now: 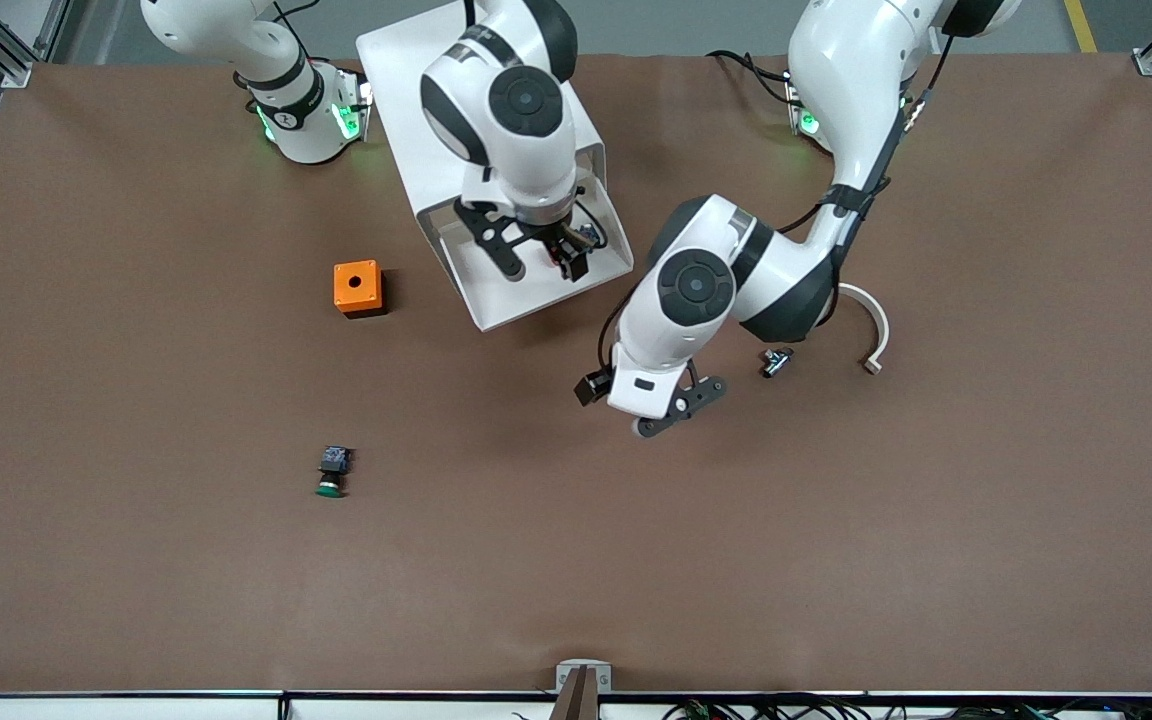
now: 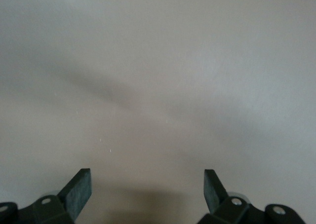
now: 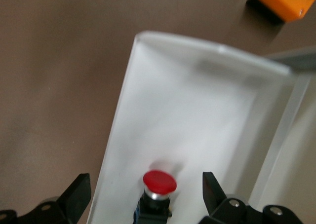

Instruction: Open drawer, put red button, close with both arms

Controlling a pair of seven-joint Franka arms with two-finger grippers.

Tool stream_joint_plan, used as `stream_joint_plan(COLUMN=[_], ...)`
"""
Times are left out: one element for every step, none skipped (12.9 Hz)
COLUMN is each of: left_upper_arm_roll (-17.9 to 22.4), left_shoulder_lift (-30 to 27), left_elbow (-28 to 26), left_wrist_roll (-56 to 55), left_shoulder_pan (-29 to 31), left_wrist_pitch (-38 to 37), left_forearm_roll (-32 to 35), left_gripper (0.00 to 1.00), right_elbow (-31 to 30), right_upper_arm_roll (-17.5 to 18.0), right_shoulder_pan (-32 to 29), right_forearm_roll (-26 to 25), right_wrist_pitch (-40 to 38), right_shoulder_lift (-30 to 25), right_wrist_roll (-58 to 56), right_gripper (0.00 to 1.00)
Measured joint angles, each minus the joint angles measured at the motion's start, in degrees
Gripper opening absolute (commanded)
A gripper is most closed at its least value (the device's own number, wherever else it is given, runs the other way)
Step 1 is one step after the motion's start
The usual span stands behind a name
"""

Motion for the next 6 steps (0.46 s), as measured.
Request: stream_joint_plan(left_upper_arm_roll=[-0.02, -0.04, -0.05, -0.08, -0.09, -0.16], left_shoulder_lift=[-0.02, -0.05, -0.06, -0.09, -0.13, -0.21], left_elbow=[-0.8, -1.69, -2.6, -3.42, -4.07, -4.42], left_wrist_roll=[0.0, 0.0, 0.0, 0.0, 0.0, -0.02], left_shoulder_pan=[-1.11, -2.21, -3.34, -4.31, -5.15, -5.89], left_wrist_pitch=[0.61, 1.25, 1.85, 2.3, 2.56, 2.66], left_forearm_roll=[0.0, 0.01, 0.01, 0.02, 0.02, 0.02], left_gripper=[1.0, 1.0, 1.0, 1.0, 1.0, 1.0], right_elbow=[1.71, 3.12, 4.03, 4.42, 4.6, 4.62], right_upper_arm_roll=[-0.15, -0.35, -0.53, -0.62, -0.67, -0.73], right_shoulder_pan=[-2.24, -4.69, -7.26, -9.92, -12.58, -15.14], right_forearm_roll=[-0.01, -0.01, -0.02, -0.05, -0.21, -0.72], right_wrist_pitch=[-3.71, -6.85, -8.92, -10.62, -12.02, -13.29], right_shoulder_lift=[-0.21, -0.63, -1.33, -2.28, -3.28, -4.26], right_wrist_roll=[-4.6, -9.67, -15.07, -20.37, -25.62, -30.76], right_gripper=[1.0, 1.0, 1.0, 1.0, 1.0, 1.0])
